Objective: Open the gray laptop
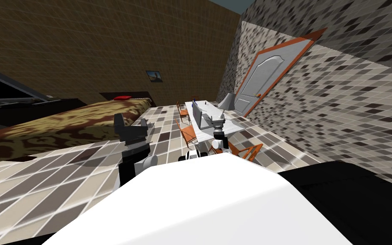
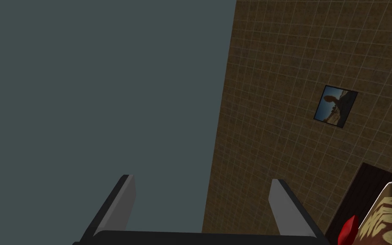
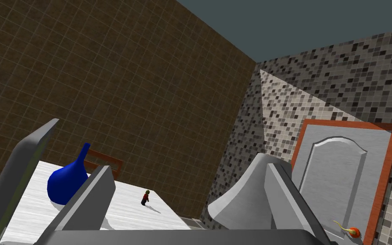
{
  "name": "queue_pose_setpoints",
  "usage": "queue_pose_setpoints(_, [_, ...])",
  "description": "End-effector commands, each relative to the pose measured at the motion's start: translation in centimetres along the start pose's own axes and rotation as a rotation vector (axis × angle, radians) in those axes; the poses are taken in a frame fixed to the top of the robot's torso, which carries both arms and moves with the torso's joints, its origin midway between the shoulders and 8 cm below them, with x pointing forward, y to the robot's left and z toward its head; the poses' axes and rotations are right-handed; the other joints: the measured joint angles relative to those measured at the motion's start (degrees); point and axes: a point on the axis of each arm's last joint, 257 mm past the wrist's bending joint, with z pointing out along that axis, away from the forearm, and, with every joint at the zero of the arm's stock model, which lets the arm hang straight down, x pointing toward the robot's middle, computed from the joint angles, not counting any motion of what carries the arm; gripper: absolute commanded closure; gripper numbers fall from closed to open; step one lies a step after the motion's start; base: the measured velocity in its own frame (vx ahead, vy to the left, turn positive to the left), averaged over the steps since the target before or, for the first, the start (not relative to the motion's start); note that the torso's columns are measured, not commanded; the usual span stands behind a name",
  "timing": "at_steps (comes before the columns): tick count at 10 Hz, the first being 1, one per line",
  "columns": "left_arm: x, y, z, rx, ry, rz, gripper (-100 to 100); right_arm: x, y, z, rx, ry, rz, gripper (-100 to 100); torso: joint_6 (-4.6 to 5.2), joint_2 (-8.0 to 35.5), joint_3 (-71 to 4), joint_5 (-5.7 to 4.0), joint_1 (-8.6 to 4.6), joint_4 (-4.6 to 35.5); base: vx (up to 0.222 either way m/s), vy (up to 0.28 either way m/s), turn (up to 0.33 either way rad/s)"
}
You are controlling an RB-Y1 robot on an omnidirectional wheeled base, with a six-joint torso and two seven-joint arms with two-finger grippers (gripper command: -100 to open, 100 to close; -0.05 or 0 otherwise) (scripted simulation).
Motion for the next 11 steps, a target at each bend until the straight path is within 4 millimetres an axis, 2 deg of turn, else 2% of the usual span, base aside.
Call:
queue_pose_setpoints(1, [0.0, 0.0, 0.0, 0.000, 0.000, 0.000, 0, -2.0, -1.4, 0.1, 0.013, -0.050, 0.116, -100, 0.02, 0.00, 0.00, 0.00, 0.00, 0.00, -0.003, -0.001, 0.091])
queue_pose_setpoints(2, [0.0, 0.0, 0.0, 0.000, 0.000, 0.000, 0, -2.0, -1.4, 0.1, 0.013, -0.050, 0.122, -100, 0.00, 0.00, 0.00, 0.00, 0.01, 0.00, -0.002, -0.001, 0.055])
queue_pose_setpoints(3, [0.0, 0.0, 0.0, 0.000, 0.000, 0.000, 0, -3.4, -2.3, 0.0, 0.020, -0.084, 0.190, -100, 0.02, 0.01, 0.00, 0.01, 0.00, 0.00, -0.003, -0.001, 0.097])
queue_pose_setpoints(4, [0.0, 0.0, 0.0, 0.000, 0.000, 0.000, 0, -3.4, -2.3, 0.0, 0.019, -0.084, 0.197, -100, -0.01, 0.00, 0.00, 0.00, 0.00, 0.00, -0.002, -0.002, 0.052])
queue_pose_setpoints(5, [0.0, 0.0, 0.0, 0.000, 0.000, 0.000, 0, -4.7, -3.1, 0.0, 0.025, -0.119, 0.261, -100, 0.02, 0.01, 0.00, 0.00, 0.00, 0.00, -0.002, -0.001, 0.096])
queue_pose_setpoints(6, [0.0, 0.0, 0.0, 0.000, 0.000, 0.000, 0, -4.8, -3.2, -0.1, 0.024, -0.120, 0.272, -100, 0.00, 0.01, 0.01, 0.00, 0.00, 0.00, -0.003, -0.001, 0.054])
queue_pose_setpoints(7, [0.0, 0.0, 0.0, 0.000, 0.000, 0.000, 0, -6.1, -4.0, -0.2, 0.028, -0.156, 0.336, -100, 0.02, 0.01, 0.00, 0.01, 0.00, 0.01, -0.004, -0.001, 0.098])
queue_pose_setpoints(8, [0.0, 0.0, 0.0, 0.000, 0.000, 0.000, 0, -6.1, -4.0, -0.2, 0.028, -0.156, 0.344, -100, 0.00, 0.00, 0.00, 0.00, 0.00, 0.00, -0.002, -0.002, 0.044])
queue_pose_setpoints(9, [0.0, 0.0, 0.0, 0.000, 0.000, 0.000, 0, -7.5, -4.9, -0.3, 0.031, -0.192, 0.407, -100, 0.03, 0.01, 0.00, 0.00, -0.01, 0.00, -0.002, -0.001, 0.094])
queue_pose_setpoints(10, [0.0, 0.0, 0.0, 0.000, 0.000, 0.000, 0, -7.5, -4.9, -0.3, 0.030, -0.192, 0.415, -100, 0.00, 0.00, 0.00, 0.00, 0.00, 0.00, -0.002, -0.002, 0.051])
queue_pose_setpoints(11, [0.0, 0.0, 0.0, 0.000, 0.000, 0.000, 0, -8.8, -5.8, -0.5, 0.031, -0.229, 0.478, -100, 0.02, 0.01, 0.00, 0.00, 0.00, 0.00, -0.003, 0.000, 0.104])
